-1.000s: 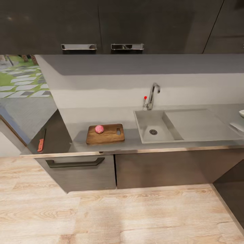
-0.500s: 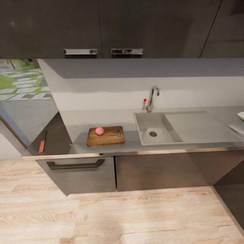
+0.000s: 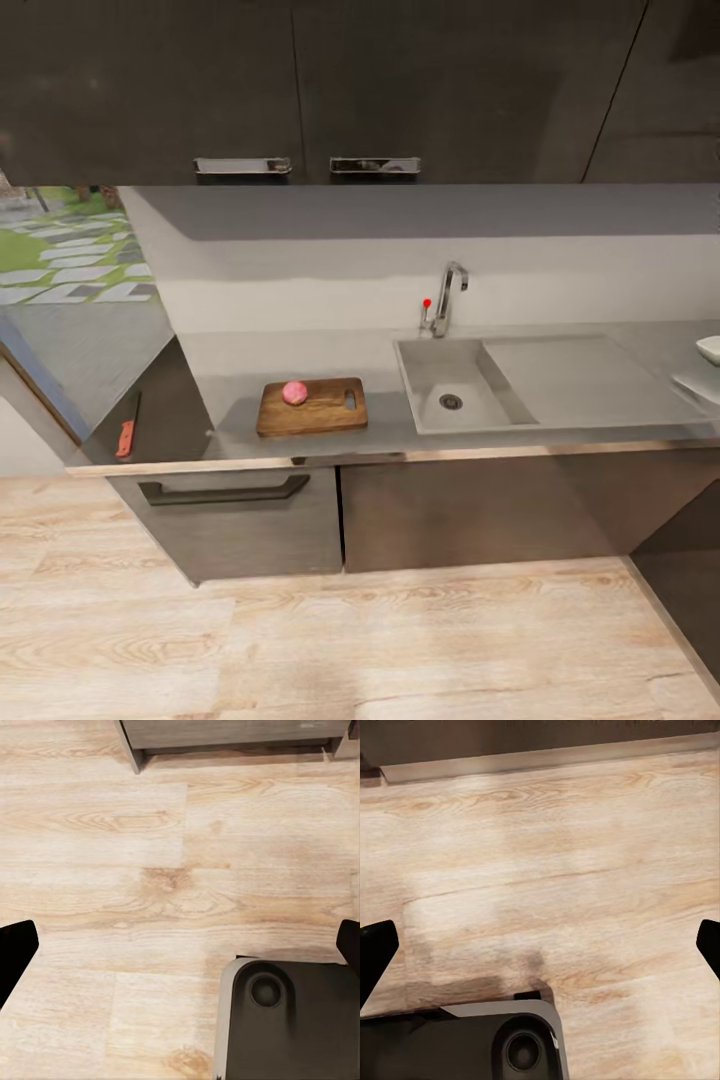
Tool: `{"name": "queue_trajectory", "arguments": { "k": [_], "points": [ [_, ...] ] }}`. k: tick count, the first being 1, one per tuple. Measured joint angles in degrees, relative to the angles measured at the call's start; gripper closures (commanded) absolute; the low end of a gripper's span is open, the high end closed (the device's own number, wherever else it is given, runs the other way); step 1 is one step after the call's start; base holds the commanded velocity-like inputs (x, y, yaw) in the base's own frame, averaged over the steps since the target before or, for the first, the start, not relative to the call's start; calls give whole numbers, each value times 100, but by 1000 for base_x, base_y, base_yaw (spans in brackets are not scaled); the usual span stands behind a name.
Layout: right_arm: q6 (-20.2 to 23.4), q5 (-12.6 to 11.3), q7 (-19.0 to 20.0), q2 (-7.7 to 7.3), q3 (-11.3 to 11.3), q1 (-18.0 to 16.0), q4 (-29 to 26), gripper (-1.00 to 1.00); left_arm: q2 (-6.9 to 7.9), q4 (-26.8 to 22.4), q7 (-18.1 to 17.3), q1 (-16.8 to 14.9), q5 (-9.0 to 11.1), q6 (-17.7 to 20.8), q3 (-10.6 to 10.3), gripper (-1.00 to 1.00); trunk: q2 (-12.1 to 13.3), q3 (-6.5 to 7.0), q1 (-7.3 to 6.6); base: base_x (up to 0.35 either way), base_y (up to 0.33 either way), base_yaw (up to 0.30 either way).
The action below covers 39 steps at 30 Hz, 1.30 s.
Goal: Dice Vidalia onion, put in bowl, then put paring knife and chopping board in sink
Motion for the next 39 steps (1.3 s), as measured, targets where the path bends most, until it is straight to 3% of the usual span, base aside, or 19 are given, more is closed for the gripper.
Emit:
{"name": "queue_trajectory", "arguments": {
  "k": [39],
  "points": [
    [-33, 0, 0, 9, 0, 0, 3, -100, -69, 76, 12, -1, -6, 1, 0, -100, 0, 352, 0, 0, 0, 0]
  ]
}}
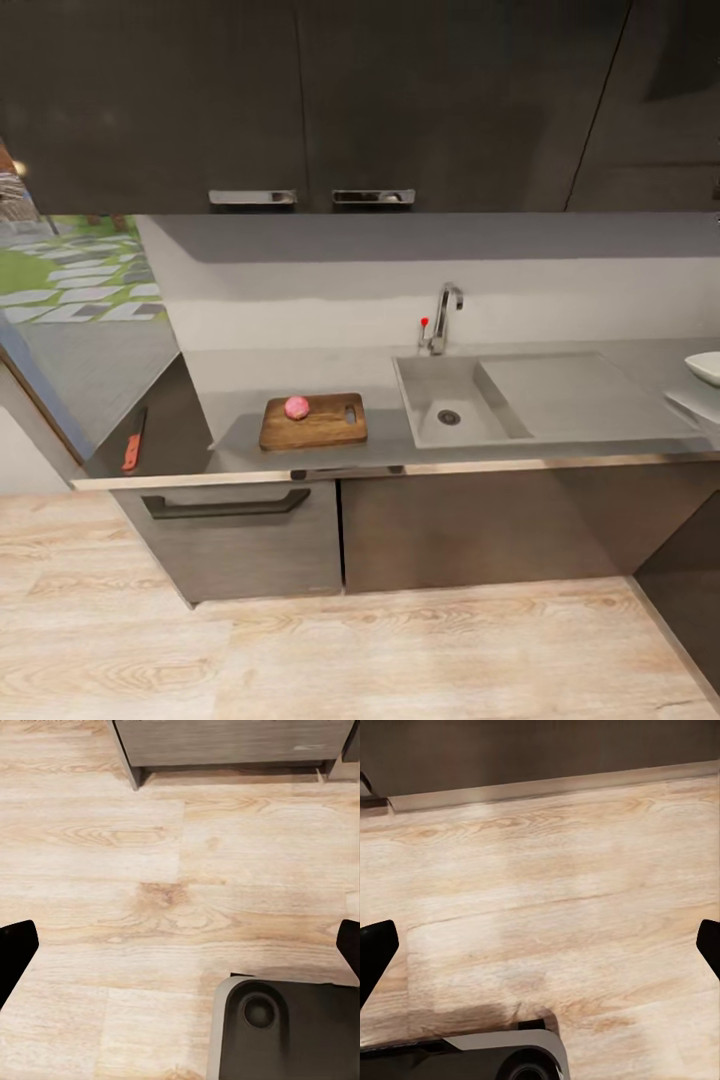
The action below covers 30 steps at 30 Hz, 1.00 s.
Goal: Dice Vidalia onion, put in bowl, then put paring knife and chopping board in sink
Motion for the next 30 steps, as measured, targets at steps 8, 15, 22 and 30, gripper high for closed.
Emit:
{"name": "queue_trajectory", "arguments": {
  "k": [8, 15, 22, 30],
  "points": [
    [-1, 2, 0, 0, 0, 0, 10, -100, -2, -5, 1, 0, -4, 0, 0, -100, 0, 72, 0, 0, 0, 0],
    [3, 7, 0, 0, 0, 0, 14, -100, -2, 1, 1, 0, -1, 0, 0, -100, 0, 136, 0, 0, 0, 0],
    [2, 3, 0, 0, 0, 0, 40, -100, -2, 3, 1, 0, -2, 0, 0, -100, 0, 199, 0, 0, 0, 0],
    [-1, 4, 0, 0, 0, 0, 41, -100, -2, 3, 1, -1, -3, 0, 0, -100, 0, 271, 0, 0, 0, 0]
  ]
}}
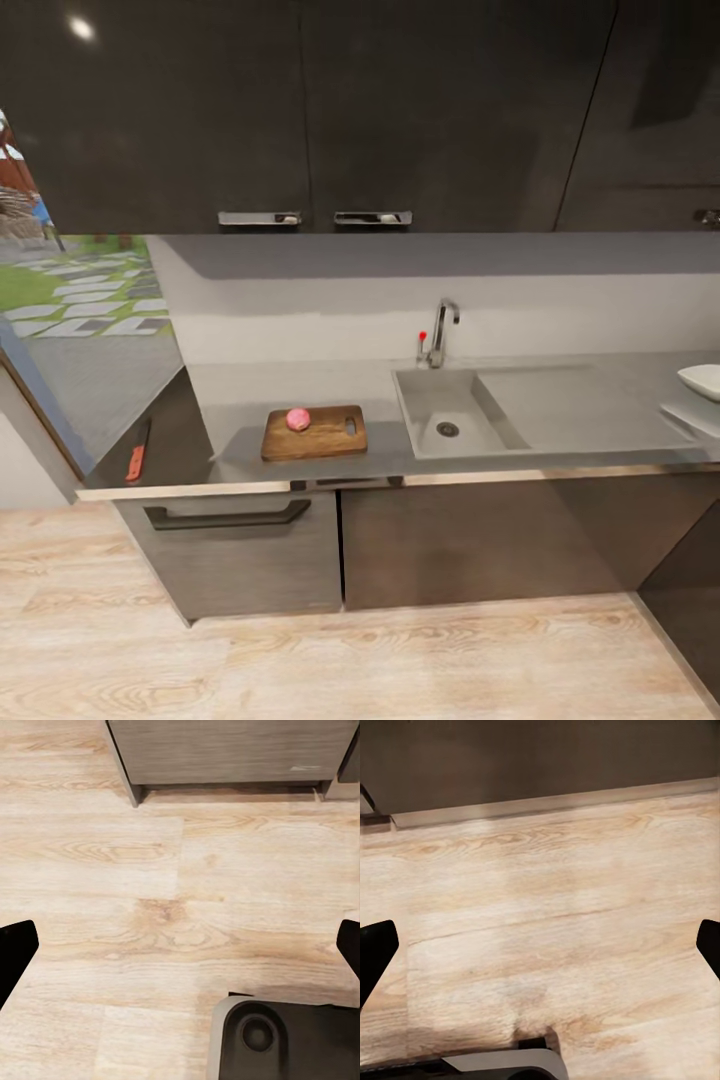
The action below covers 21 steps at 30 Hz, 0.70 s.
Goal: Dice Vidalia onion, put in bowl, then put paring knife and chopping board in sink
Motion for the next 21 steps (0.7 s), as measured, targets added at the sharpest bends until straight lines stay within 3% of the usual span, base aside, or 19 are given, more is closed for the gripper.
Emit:
{"name": "queue_trajectory", "arguments": {
  "k": [21],
  "points": [
    [-5, 10, 12, 0, 6, 0, 7, -100, 0, 0, 0, 0, 4, 0, 0, -100, 0, 80, 0, 0, 0, 0]
  ]
}}
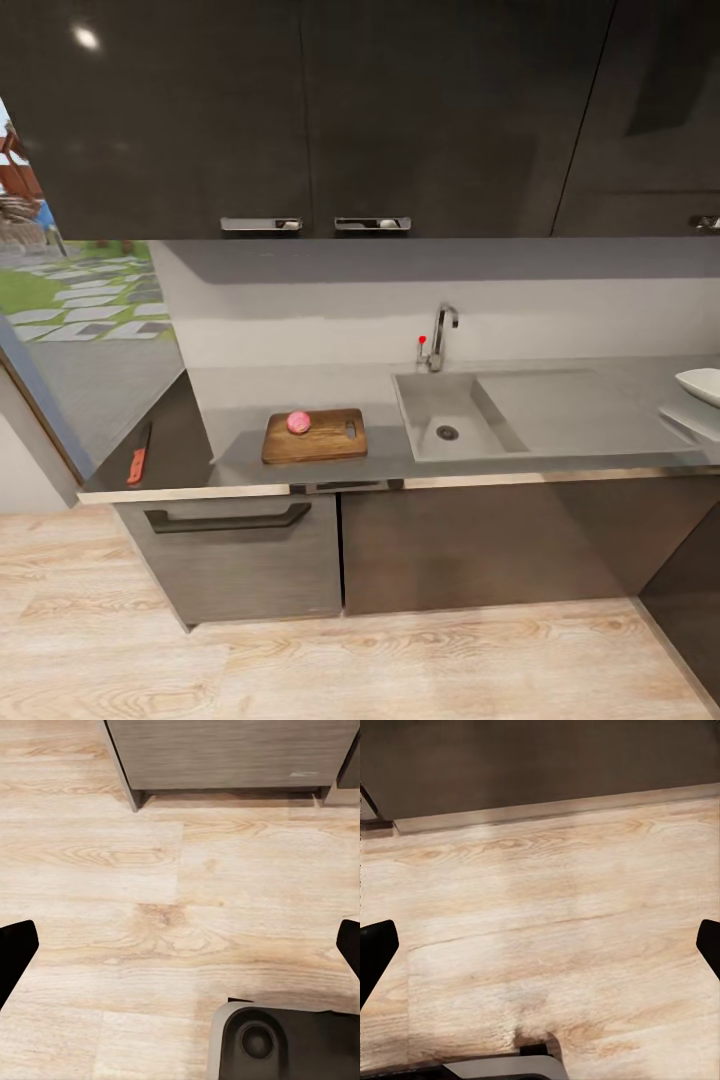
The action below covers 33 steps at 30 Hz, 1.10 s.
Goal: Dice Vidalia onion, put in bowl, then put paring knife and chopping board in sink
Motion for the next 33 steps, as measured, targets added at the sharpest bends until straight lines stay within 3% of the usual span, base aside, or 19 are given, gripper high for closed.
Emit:
{"name": "queue_trajectory", "arguments": {
  "k": [21, 33],
  "points": [
    [1, -2, -3, 0, 2, 0, 1, -100, 0, 0, 0, -2, -3, 0, 0, -100, 0, 0, 0, 0, 0, -4],
    [-1, -7, -3, 0, 2, 1, 0, -100, 0, 1, 0, -3, -6, -1, 0, -100, 0, 39, 0, 0, 0, -222]
  ]
}}
